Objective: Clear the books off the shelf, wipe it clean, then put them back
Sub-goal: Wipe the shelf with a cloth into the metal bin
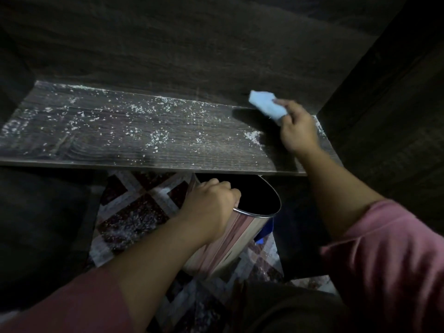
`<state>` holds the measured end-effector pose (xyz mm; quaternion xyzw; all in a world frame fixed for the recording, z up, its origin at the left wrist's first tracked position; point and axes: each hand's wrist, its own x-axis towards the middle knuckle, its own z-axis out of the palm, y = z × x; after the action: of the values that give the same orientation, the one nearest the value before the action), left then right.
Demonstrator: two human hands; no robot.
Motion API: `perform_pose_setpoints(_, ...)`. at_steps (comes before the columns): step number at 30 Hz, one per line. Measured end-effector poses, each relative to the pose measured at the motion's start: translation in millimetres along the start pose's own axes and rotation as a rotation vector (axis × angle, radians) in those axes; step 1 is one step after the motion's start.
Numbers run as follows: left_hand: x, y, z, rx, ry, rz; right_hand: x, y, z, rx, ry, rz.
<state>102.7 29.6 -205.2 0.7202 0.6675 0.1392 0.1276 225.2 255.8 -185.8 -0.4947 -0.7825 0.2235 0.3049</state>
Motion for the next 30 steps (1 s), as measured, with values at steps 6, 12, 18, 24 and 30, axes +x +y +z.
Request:
perform_pose_setpoints(6, -3, -5, -2, 0.008, 0.002, -0.005, 5, 6, 18, -0.288, -0.258, 0.063)
perform_pose_setpoints(12, -5, -8, -7, 0.018, -0.013, -0.004, -13, 3, 27, -0.292, -0.249, -0.094)
perform_pose_setpoints(18, -9, -8, -10, 0.015, -0.047, -0.016, -47, -10, 27, -0.223, -0.303, -0.127)
perform_pose_setpoints(24, -11, -5, -9, 0.031, -0.09, -0.028, -71, -17, 27, -0.197, -0.342, -0.145)
perform_pose_setpoints(30, -12, -6, -8, 0.024, -0.1, -0.03, -92, -25, 23, -0.173, -0.383, -0.135)
